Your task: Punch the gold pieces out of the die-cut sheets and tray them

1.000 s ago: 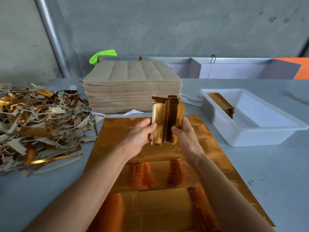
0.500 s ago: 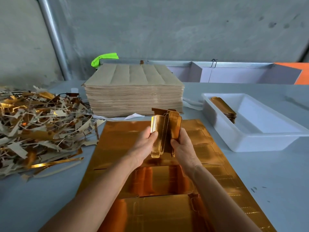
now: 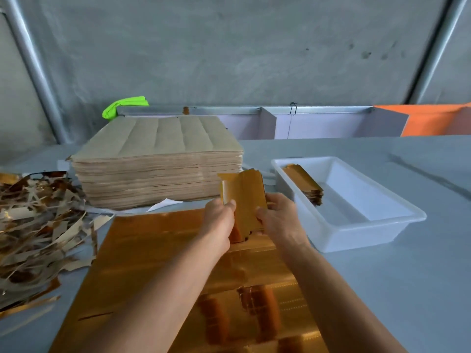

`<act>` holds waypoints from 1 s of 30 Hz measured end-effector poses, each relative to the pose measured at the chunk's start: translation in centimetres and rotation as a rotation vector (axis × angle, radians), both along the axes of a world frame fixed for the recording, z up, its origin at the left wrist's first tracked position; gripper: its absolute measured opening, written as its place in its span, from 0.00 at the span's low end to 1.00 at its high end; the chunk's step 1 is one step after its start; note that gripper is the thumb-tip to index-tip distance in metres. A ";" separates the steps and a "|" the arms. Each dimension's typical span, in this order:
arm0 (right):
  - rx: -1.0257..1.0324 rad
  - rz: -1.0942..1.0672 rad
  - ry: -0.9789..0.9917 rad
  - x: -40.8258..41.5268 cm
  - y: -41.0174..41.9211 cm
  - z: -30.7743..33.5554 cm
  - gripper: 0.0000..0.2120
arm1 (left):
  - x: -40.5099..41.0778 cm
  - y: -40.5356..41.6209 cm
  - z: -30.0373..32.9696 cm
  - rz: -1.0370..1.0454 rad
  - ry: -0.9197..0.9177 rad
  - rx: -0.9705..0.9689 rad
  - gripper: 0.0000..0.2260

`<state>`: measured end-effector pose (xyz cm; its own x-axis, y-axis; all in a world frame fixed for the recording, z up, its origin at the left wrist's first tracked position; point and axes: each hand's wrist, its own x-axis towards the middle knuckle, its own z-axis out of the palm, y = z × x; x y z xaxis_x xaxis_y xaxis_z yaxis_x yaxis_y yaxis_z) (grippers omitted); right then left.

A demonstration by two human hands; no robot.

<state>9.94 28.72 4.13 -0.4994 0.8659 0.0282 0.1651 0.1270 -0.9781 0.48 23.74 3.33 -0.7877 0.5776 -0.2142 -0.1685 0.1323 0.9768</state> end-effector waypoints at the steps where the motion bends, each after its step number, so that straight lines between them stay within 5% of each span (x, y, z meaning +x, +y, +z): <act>1: 0.004 -0.012 0.005 0.5 1.1 0.5 0.14 | 0.5 1.2 0.5 -0.013 -0.007 0.008 0.12; 8: -0.027 -0.197 0.081 4.2 9.3 3.0 0.12 | 2.9 9.4 3.0 -0.117 0.057 0.077 0.02; 9: -0.034 -0.236 0.087 4.5 10.4 3.2 0.12 | 3.1 10.6 3.0 -0.131 0.109 0.074 0.07; 12: -0.063 -0.322 0.105 4.7 13.6 3.2 0.12 | 3.6 13.4 3.2 -0.170 0.308 0.055 0.19; 21: -0.060 -0.432 -0.008 2.7 20.4 1.1 0.10 | 2.9 19.2 1.5 -0.208 1.087 -0.345 0.13; 30: 0.023 -0.399 -0.201 0.7 22.2 -1.2 0.10 | 3.3 19.4 -0.4 -0.336 1.180 -0.549 0.09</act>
